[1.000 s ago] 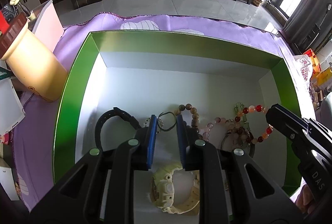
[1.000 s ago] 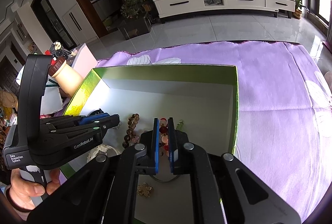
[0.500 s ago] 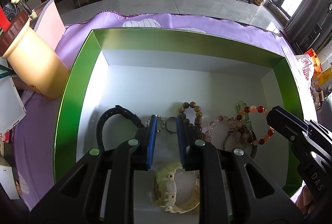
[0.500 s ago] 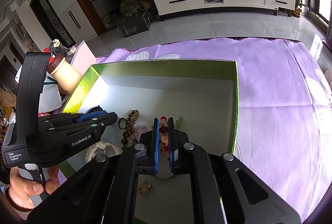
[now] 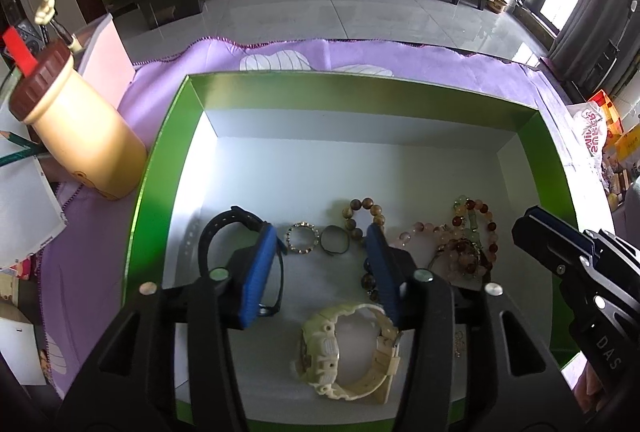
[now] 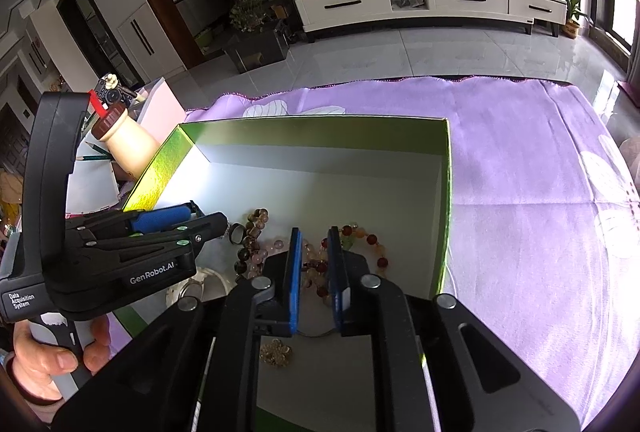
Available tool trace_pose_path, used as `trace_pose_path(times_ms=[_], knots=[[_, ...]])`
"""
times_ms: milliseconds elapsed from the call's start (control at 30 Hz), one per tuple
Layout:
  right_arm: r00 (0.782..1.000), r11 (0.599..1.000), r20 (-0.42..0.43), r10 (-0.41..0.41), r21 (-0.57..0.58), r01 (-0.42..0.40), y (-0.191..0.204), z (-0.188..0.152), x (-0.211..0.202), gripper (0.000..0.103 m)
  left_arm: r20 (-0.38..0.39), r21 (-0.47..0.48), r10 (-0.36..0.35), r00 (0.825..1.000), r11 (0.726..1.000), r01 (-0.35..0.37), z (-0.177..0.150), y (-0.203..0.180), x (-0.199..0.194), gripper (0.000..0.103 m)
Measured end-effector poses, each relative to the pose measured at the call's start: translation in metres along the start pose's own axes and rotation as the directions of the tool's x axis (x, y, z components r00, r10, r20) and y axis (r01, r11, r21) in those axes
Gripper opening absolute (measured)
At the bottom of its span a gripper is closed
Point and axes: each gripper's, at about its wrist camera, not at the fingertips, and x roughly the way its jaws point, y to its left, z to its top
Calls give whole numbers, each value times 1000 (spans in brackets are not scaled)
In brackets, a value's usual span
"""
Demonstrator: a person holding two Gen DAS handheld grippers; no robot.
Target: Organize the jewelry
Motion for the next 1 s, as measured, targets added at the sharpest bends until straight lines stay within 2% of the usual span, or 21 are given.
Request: trace_pose_path(times_ms=[167, 300, 367, 433, 667, 833, 900, 1000], knots=[[1000, 1000, 10, -16, -5, 16, 1, -1, -10, 26, 22, 8, 12, 1000, 1000, -12, 0, 0, -14, 62], [999, 999, 14, -34, -15, 34, 2, -3, -19, 40, 42, 19, 28, 999, 999, -29, -3, 0, -30, 71], [999, 999, 16, -47, -17, 47, 3, -5, -25, 51, 53, 25, 40, 998, 999, -42, -4, 0, -39, 75], [998, 998, 16, -60, -18, 60, 5, -7, -31, 61, 63, 24, 42, 997, 999, -44, -6, 1, -48, 77], [995, 993, 4, -105, -51, 105, 16, -14, -50, 81, 94, 25, 59, 994, 998, -61, -17, 3, -81, 88], [993, 992, 4, -116, -57, 116, 20, -17, -61, 101, 113, 27, 66, 991, 997, -70, -22, 4, -102, 94], [992, 990, 8, -124, -68, 124, 24, -19, -66, 102, 118, 32, 74, 990, 996, -78, -24, 4, -110, 99], [991, 988, 6, -135, -80, 135, 29, -21, -71, 102, 119, 30, 74, 990, 996, -78, -27, 3, -118, 101]])
